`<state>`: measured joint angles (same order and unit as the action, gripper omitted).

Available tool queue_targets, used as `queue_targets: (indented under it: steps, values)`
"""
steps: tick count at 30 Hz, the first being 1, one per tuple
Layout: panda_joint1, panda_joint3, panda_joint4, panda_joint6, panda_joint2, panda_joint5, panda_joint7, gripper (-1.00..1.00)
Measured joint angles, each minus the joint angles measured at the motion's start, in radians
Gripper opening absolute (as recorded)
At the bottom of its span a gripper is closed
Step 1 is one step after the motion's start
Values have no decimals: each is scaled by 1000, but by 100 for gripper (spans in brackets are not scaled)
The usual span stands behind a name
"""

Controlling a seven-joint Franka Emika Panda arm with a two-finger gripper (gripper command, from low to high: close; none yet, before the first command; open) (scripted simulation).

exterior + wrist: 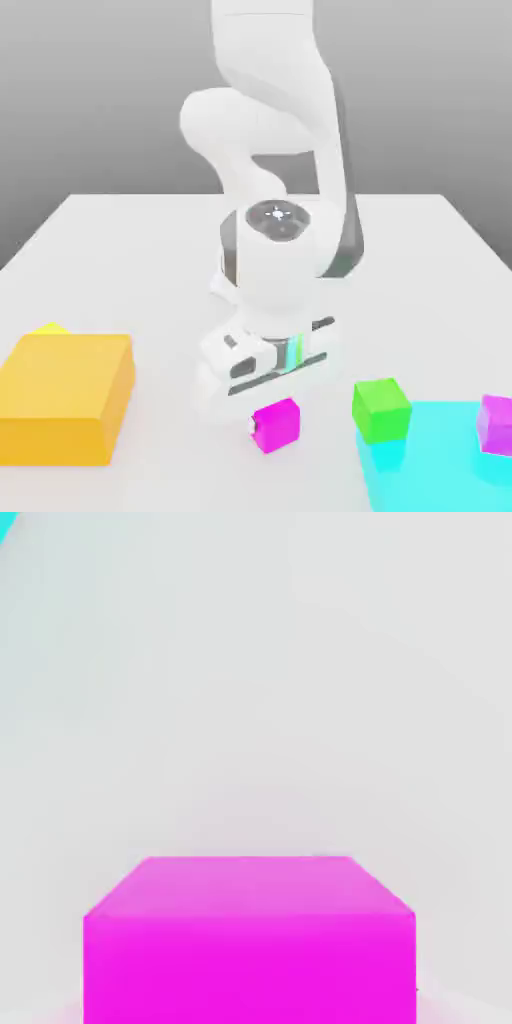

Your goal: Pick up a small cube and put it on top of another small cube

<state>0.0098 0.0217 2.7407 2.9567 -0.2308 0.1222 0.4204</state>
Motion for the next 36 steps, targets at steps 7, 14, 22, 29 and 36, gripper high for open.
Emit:
queue_targets:
  steps: [7, 14, 22, 29, 36]
  values:
    - [-12, 18, 13, -77, 87, -25, -19, -100]
    - [-29, 49, 41, -126, 178, -100, -75, -100]
    - [-5, 61, -108, -193, 109, -207, 152, -100]
    - [77, 78, -302, -316, 41, -212, 434, -100]
    - [189, 153, -405, -454, 68, -131, 468, -100]
